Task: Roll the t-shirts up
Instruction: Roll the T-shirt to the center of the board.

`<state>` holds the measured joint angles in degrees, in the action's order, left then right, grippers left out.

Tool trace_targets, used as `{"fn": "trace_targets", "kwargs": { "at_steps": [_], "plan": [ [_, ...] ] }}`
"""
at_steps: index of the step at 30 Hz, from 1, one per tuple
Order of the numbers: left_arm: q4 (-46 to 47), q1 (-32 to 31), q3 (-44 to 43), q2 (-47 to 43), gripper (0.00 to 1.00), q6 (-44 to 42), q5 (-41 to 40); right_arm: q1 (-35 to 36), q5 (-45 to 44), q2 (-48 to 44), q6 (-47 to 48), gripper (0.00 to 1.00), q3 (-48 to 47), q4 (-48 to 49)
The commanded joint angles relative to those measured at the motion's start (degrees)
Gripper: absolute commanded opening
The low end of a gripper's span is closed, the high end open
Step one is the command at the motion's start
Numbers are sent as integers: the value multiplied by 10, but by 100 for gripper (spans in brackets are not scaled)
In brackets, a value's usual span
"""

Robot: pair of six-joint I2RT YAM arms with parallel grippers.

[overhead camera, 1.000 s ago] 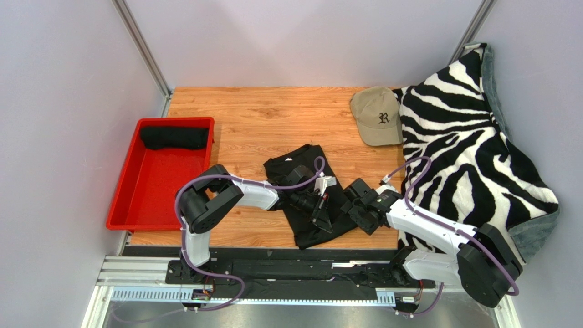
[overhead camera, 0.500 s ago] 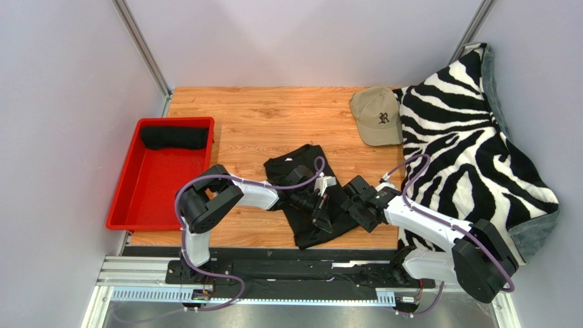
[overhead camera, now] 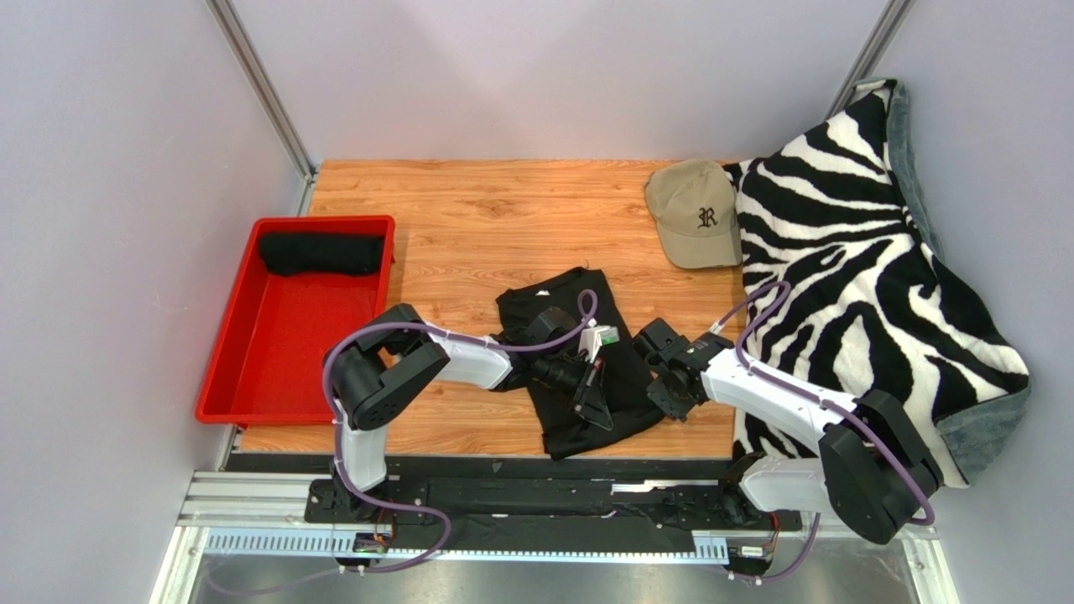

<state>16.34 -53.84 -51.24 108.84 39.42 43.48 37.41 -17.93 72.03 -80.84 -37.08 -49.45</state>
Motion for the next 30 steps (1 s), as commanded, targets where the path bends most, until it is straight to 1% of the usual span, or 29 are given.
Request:
{"fn": "trace_targets", "kwargs": {
  "at_steps": [1, 2, 4, 5, 7, 10, 11, 13, 14, 16, 17, 18, 19, 20, 21, 22, 23, 25, 26, 27, 28, 29, 30],
  "plan": [
    [8, 1, 12, -23, 10, -14, -13, -8, -27, 9, -13, 9, -33, -74],
    [5, 1, 14, -27, 17, -21, -17, -11, -28, 14, -10, 5, -37, -78],
    [-2, 1, 16, -45, 22, -29, -30, -15, -25, 30, -7, 1, -46, -90],
    [-4, 1, 18, -50, 27, -37, -44, -17, -21, 38, -2, 0, -54, -92],
    [-18, 1, 18, -72, 33, -48, -58, -18, -18, 52, 5, 0, -60, -94],
    [-26, 0, 30, -108, 39, -64, -91, -21, -11, 85, 12, 0, -71, -96],
    [-33, -1, 36, -117, 40, -68, -114, -23, -8, 97, 14, 0, -74, -96],
    [-44, -11, 41, -150, 42, -92, -140, -27, -4, 109, 19, 0, -79, -96],
    [-70, -18, 40, -161, 43, -103, -177, -27, -1, 116, 22, 0, -82, -96],
    [-103, -55, 31, -189, 46, -149, -223, -31, 2, 135, 28, 0, -91, -97],
    [-137, -72, 20, -197, 47, -166, -276, -31, 5, 142, 29, 0, -95, -98],
    [-151, -87, 15, -207, 47, -178, -304, -34, 6, 151, 31, 0, -100, -99],
    [-162, -116, 3, -209, 48, -199, -329, -34, 6, 157, 34, 0, -104, -100],
    [-189, -128, -2, -210, 49, -207, -370, -36, 10, 161, 35, 0, -106, -101],
    [-200, -139, -7, -209, 50, -212, -392, -39, 11, 171, 37, 0, -106, -100],
    [-209, -152, -13, -207, 52, -220, -414, -41, 12, 174, 40, 0, -109, -99],
    [-233, -178, -29, -203, 52, -236, -460, -42, 18, 178, 42, 0, -110, -98],
    [-256, -210, -58, -183, 56, -255, -511, -44, 20, 188, 47, 0, -112, -93],
    [-278, -236, -68, -175, 57, -269, -554, -43, 23, 192, 49, 0, -113, -92],
    [-288, -246, -78, -156, 57, -275, -575, -44, 25, 195, 50, 0, -113, -90],
    [-296, -255, -96, -146, 64, -278, -595, -45, 26, 201, 51, 0, -116, -89],
    [-313, -273, -107, -137, 64, -289, -633, -45, 27, 203, 53, 0, -116, -88],
    [-318, -281, -114, -121, 65, -295, -651, -45, 29, 205, 54, 0, -117, -85]
  ]
}}
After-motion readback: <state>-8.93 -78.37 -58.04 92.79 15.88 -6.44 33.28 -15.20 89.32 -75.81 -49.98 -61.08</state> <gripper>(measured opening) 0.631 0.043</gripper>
